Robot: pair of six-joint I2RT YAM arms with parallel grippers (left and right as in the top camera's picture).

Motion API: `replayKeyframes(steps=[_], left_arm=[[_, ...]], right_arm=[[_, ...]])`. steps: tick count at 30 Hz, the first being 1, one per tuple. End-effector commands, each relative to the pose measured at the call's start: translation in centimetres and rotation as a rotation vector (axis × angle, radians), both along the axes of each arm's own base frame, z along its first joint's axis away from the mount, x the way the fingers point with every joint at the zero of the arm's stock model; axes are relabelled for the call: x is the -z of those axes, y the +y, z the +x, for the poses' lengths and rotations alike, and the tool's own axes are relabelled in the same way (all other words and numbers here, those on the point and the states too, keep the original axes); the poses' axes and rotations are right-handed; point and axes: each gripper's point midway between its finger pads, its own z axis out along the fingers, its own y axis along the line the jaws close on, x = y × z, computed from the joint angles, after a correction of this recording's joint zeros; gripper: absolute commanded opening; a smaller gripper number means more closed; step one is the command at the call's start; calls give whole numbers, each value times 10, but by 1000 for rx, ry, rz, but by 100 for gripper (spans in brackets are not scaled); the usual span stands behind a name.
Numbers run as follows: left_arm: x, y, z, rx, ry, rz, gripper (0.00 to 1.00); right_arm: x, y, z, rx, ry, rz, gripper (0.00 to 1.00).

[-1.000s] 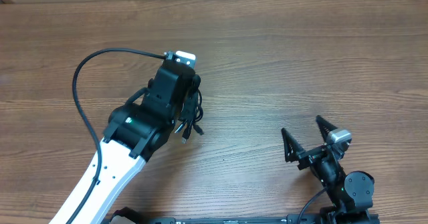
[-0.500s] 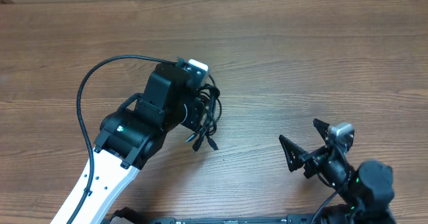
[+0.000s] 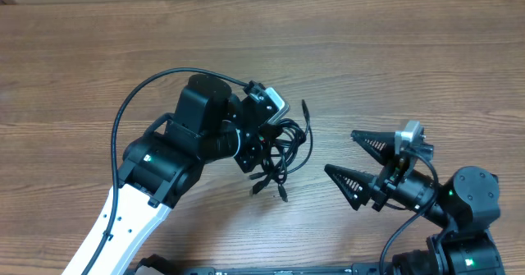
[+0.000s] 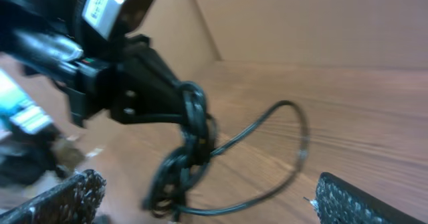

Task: Untangle cables
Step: 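Move the right gripper toward the held bundle and grasp a cable loop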

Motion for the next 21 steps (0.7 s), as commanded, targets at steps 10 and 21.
replayKeyframes(steps=[10,21], left_arm=[[-46,-22,0,80,-126,-143,4],[-59,-57,-10,148,-217,-175,4]], right_arm=[[-26,14,-23,-150,48,114,100],[-22,22,-21,-227,92,124,95]])
